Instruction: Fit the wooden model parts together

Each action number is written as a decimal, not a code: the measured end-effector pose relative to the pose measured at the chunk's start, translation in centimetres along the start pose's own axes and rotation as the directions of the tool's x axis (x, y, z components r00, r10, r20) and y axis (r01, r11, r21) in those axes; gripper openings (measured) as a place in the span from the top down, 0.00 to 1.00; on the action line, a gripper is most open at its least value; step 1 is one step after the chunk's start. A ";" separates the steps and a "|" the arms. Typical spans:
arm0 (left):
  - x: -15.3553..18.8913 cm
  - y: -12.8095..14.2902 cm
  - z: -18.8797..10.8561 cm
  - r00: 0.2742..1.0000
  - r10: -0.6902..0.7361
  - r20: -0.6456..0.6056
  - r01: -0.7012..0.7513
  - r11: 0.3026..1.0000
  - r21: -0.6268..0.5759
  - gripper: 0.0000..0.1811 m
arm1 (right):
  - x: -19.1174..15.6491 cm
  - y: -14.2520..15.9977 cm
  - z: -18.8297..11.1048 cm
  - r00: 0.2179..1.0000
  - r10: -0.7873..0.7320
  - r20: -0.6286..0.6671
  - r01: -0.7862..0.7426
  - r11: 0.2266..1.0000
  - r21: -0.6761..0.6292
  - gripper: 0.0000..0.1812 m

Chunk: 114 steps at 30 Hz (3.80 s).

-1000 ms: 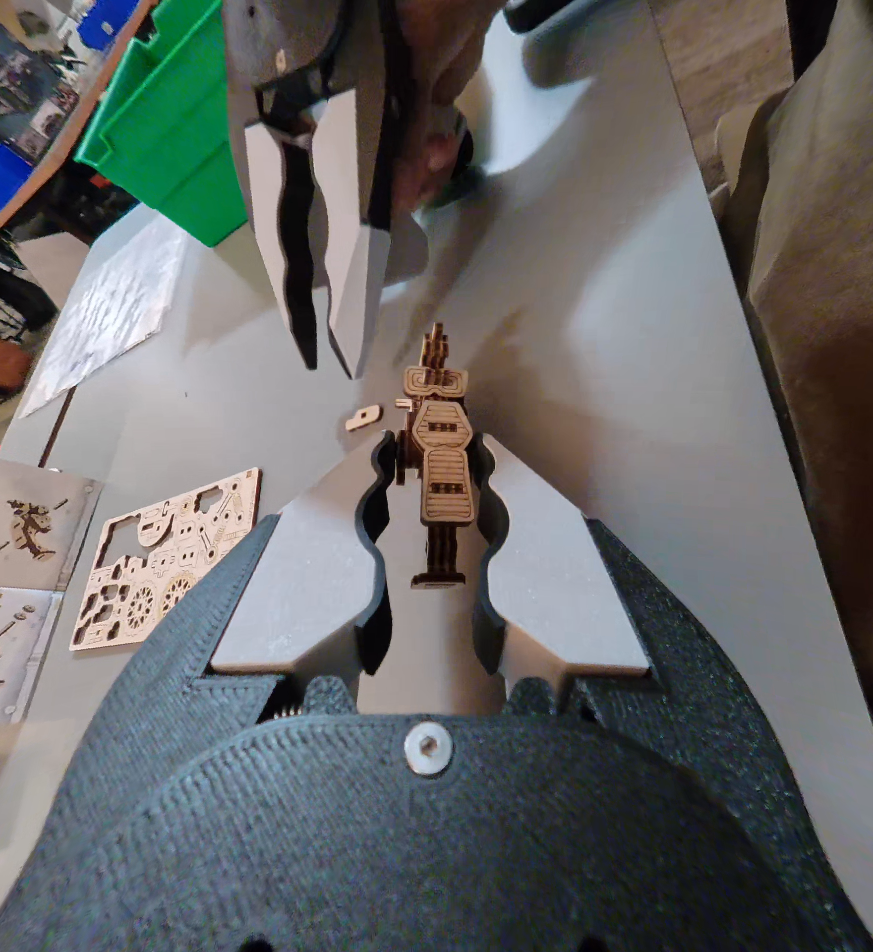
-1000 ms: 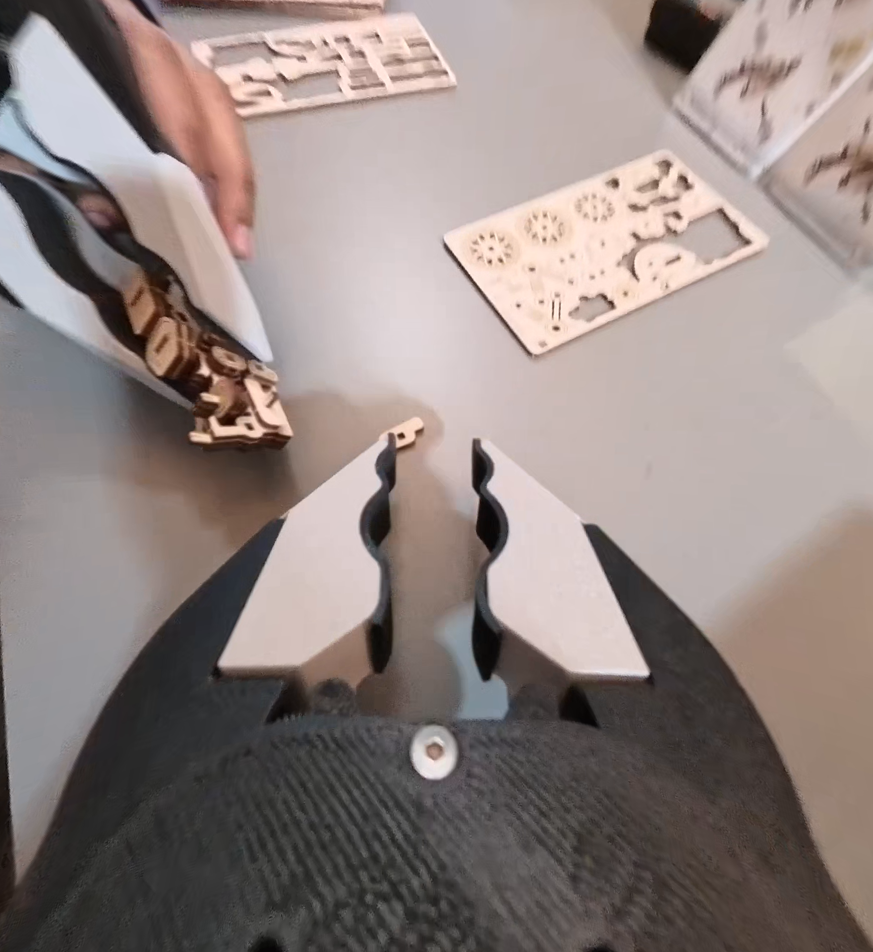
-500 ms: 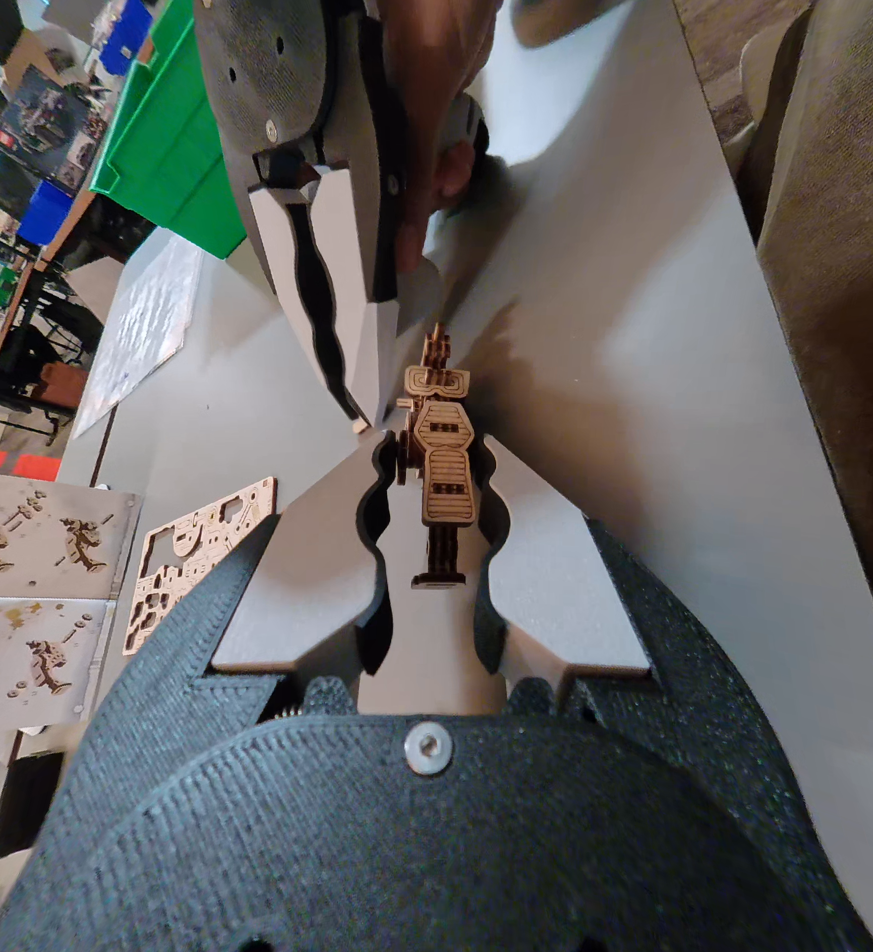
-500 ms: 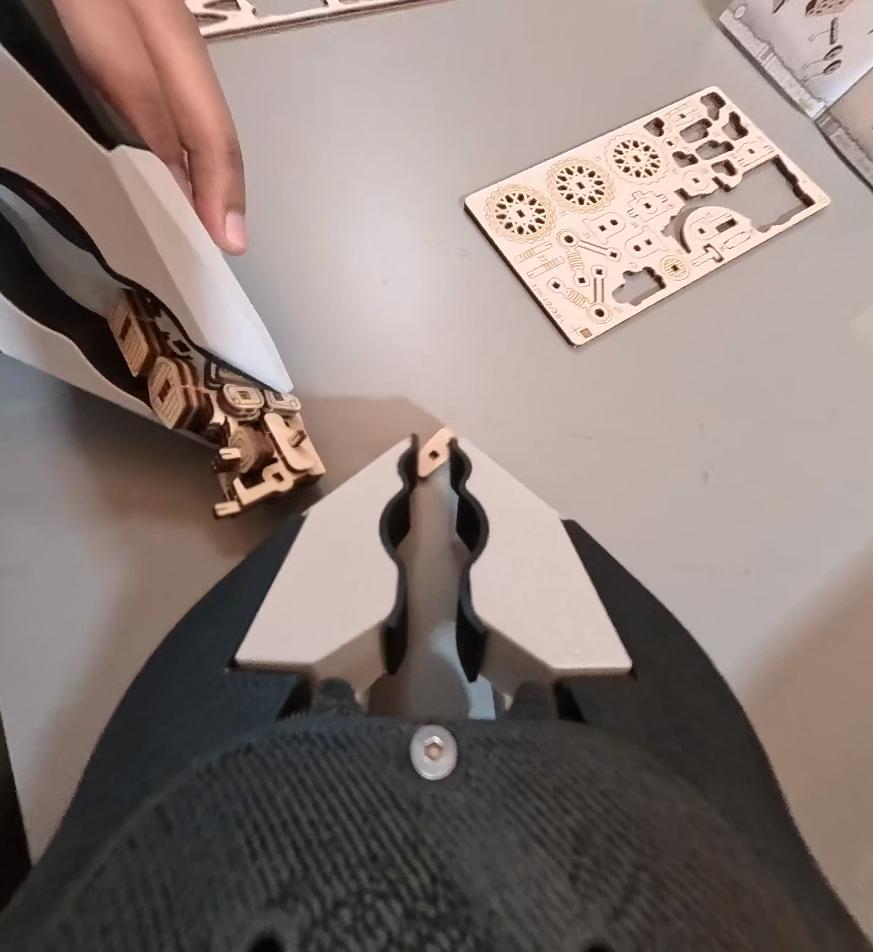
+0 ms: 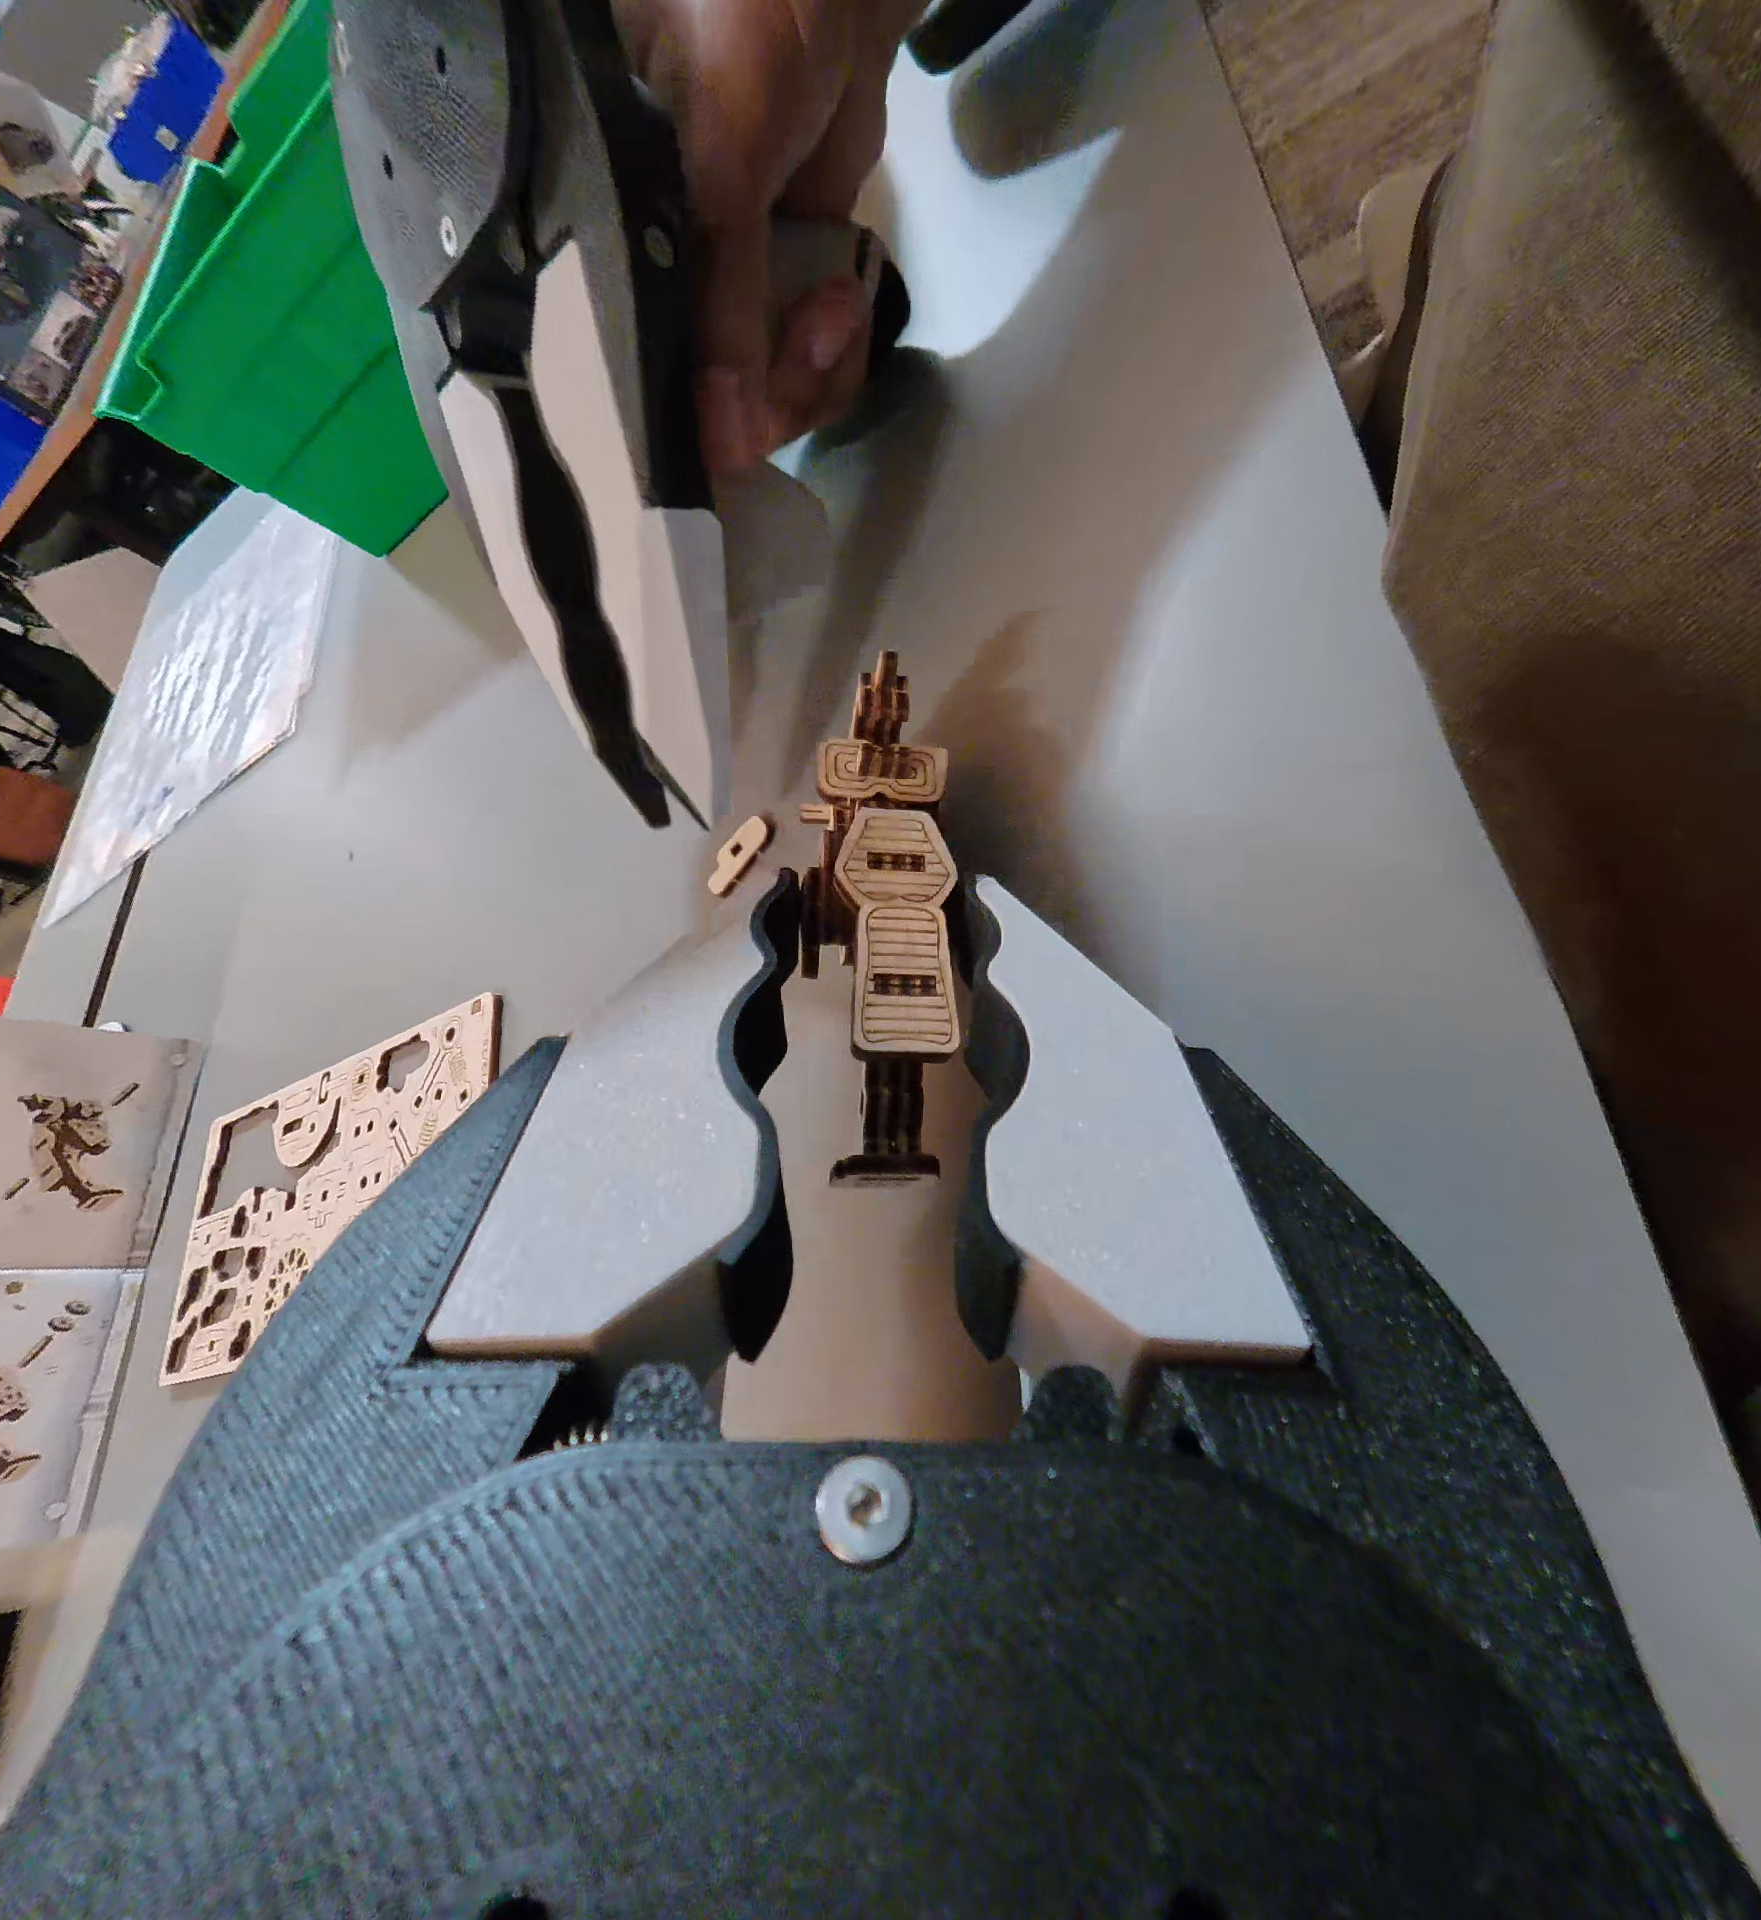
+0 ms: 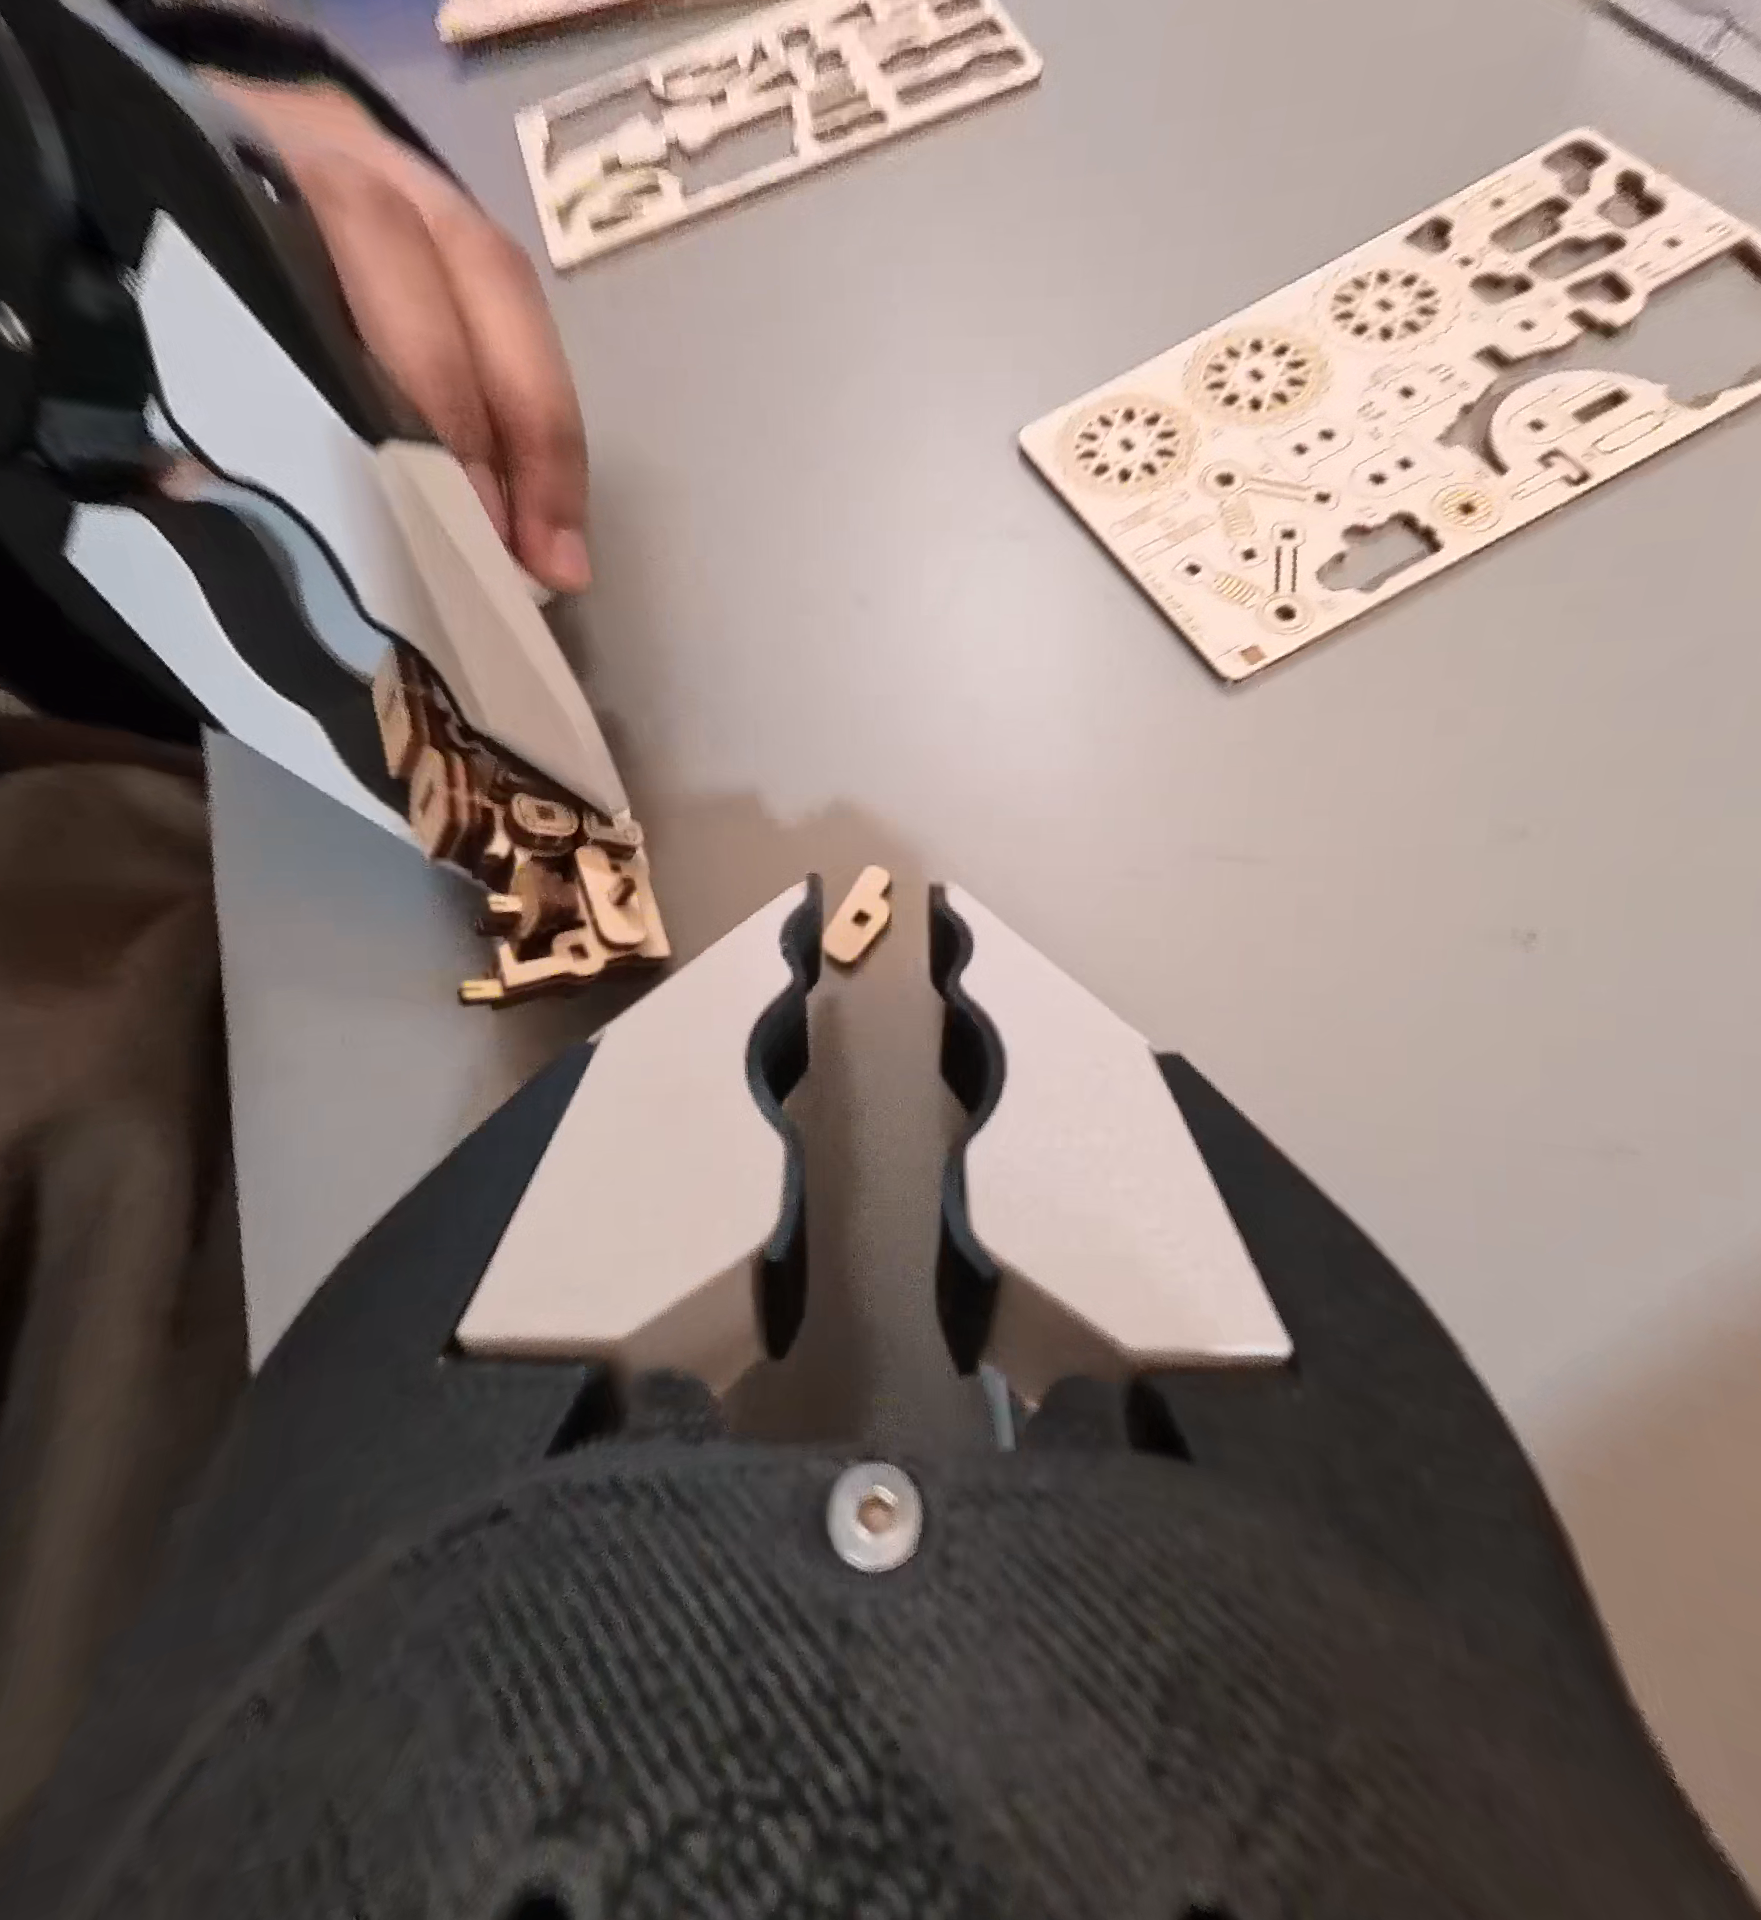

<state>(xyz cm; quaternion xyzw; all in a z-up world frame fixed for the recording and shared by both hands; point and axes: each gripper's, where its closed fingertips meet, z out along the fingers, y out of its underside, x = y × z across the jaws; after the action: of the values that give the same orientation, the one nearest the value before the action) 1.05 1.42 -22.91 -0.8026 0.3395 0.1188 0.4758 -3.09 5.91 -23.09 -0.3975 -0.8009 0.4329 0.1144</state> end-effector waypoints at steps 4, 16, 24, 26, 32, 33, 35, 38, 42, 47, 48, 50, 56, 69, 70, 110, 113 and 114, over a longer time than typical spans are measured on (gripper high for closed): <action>0.0 0.3 0.1 1.000 0.014 0.003 -0.014 1.000 -0.014 0.84 | -0.5 0.8 0.7 0.996 -0.071 -0.061 0.067 0.995 -0.072 0.87; -0.1 0.4 0.2 1.000 0.017 0.009 -0.016 1.000 -0.026 0.84 | 0.6 1.2 0.5 0.995 -0.034 -0.095 0.027 0.996 -0.080 0.90; -0.2 0.6 0.2 1.000 0.014 0.015 -0.014 0.999 -0.032 0.84 | 0.9 1.2 0.5 0.989 -0.077 -0.125 0.066 0.994 -0.084 0.91; -0.2 0.6 0.2 1.000 0.014 0.015 -0.014 0.999 -0.032 0.84 | 0.5 1.2 0.6 0.991 -0.087 -0.105 0.078 0.993 -0.086 0.89; -0.2 0.7 0.2 1.000 0.015 0.013 -0.014 0.999 -0.034 0.84 | 0.4 0.8 1.1 0.978 -0.172 -0.115 0.164 0.984 -0.076 0.88; -0.2 0.7 0.2 1.000 0.015 0.013 -0.015 0.999 -0.033 0.84 | 0.3 0.8 1.1 0.980 -0.168 -0.104 0.161 0.984 -0.077 0.90; -0.2 0.7 0.2 1.000 0.016 0.013 -0.015 0.999 -0.034 0.84 | -0.1 1.0 1.1 0.987 -0.145 -0.074 0.139 0.987 -0.082 0.95; -0.2 0.7 0.2 1.000 0.016 0.014 -0.016 0.999 -0.038 0.84 | -0.5 1.2 0.8 0.988 -0.146 -0.056 0.141 0.986 -0.086 0.95; -0.2 0.7 0.2 1.000 0.017 0.013 -0.016 0.999 -0.038 0.84 | -0.4 0.9 0.7 0.983 -0.169 -0.068 0.165 0.984 -0.072 0.94; -0.2 0.7 0.2 1.000 0.019 0.013 -0.018 0.999 -0.037 0.84 | -0.4 1.1 0.8 0.988 -0.149 -0.051 0.145 0.986 -0.077 0.97; -0.2 0.7 0.2 1.000 0.019 0.013 -0.019 0.999 -0.037 0.84 | -0.5 1.1 0.7 0.988 -0.144 -0.047 0.140 0.987 -0.078 0.97; -0.2 0.7 0.2 1.000 0.023 0.014 -0.022 0.999 -0.038 0.84 | -0.7 1.0 0.6 0.991 -0.133 -0.023 0.131 0.989 -0.073 0.97; -0.3 0.8 0.2 0.995 0.093 0.047 -0.090 0.994 -0.060 0.85 | -3.2 -1.3 -0.9 0.959 0.141 0.245 -0.148 0.989 0.008 0.97; -0.9 0.9 0.3 0.947 0.292 0.134 -0.275 0.953 -0.129 0.84 | -4.0 -0.6 -0.4 0.904 0.296 0.309 -0.285 0.955 -0.081 0.97; -0.9 0.9 0.3 0.942 0.306 0.138 -0.289 0.948 -0.135 0.84 | -4.0 -0.6 -0.5 0.907 0.290 0.306 -0.280 0.957 -0.078 0.97; -1.2 0.8 0.6 0.889 0.423 0.176 -0.393 0.902 -0.180 0.84 | -3.9 -0.6 -0.8 0.955 0.171 0.242 -0.161 0.985 -0.061 0.96; -1.2 0.8 0.6 0.889 0.423 0.176 -0.393 0.901 -0.181 0.84 | -3.9 -0.7 -0.8 0.955 0.170 0.243 -0.160 0.985 -0.059 0.96; -1.2 0.8 0.6 0.889 0.423 0.177 -0.394 0.901 -0.181 0.84 | -3.9 -0.7 -0.9 0.955 0.169 0.242 -0.159 0.985 -0.059 0.96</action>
<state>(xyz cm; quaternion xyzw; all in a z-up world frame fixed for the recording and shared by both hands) -0.29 2.15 -23.17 -0.7271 0.4392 0.3247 0.4159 -0.45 3.37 -21.43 -0.4079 -0.7813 0.4714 -0.0298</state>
